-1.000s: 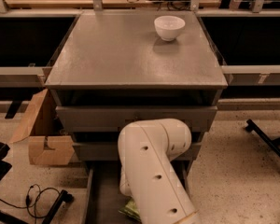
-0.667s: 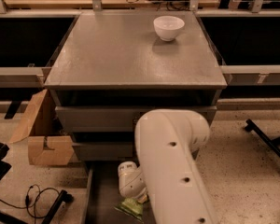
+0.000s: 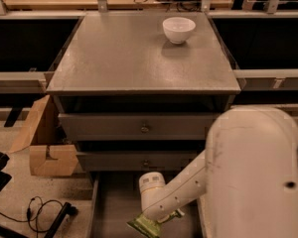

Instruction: Pick green jalapeno chip bag from bottom drawer and place on counter

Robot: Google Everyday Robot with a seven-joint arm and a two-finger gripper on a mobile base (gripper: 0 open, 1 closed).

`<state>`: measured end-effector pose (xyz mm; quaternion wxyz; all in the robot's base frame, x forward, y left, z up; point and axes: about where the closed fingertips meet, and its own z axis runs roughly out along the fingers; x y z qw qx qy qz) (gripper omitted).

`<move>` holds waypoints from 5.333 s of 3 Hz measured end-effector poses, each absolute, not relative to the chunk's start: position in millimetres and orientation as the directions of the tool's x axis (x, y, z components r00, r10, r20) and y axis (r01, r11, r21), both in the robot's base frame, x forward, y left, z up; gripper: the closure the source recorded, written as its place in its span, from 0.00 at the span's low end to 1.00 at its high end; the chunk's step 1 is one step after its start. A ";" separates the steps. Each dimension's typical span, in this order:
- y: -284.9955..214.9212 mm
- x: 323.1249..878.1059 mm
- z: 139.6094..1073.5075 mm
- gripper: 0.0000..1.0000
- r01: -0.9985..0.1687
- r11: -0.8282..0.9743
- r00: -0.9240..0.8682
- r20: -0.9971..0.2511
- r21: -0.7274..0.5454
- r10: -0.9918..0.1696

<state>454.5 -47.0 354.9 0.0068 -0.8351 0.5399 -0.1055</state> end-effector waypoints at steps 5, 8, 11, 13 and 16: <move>-166.8 442.8 566.1 1.00 -0.946 -0.152 0.124 0.113 -0.286 -0.986; -128.9 524.8 852.8 1.00 -0.838 0.015 -0.127 0.167 -0.546 -0.978; -145.8 624.2 1025.5 1.00 -0.596 0.074 -0.174 0.039 -0.799 -0.984; -157.3 743.0 961.6 1.00 -0.539 0.187 -0.019 -0.210 -0.821 -0.977; -146.7 759.4 959.5 0.27 -0.507 0.192 0.025 -0.238 -0.840 -0.971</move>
Offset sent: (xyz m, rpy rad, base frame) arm -0.0210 -0.1567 0.2152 0.1801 -0.1129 -0.3086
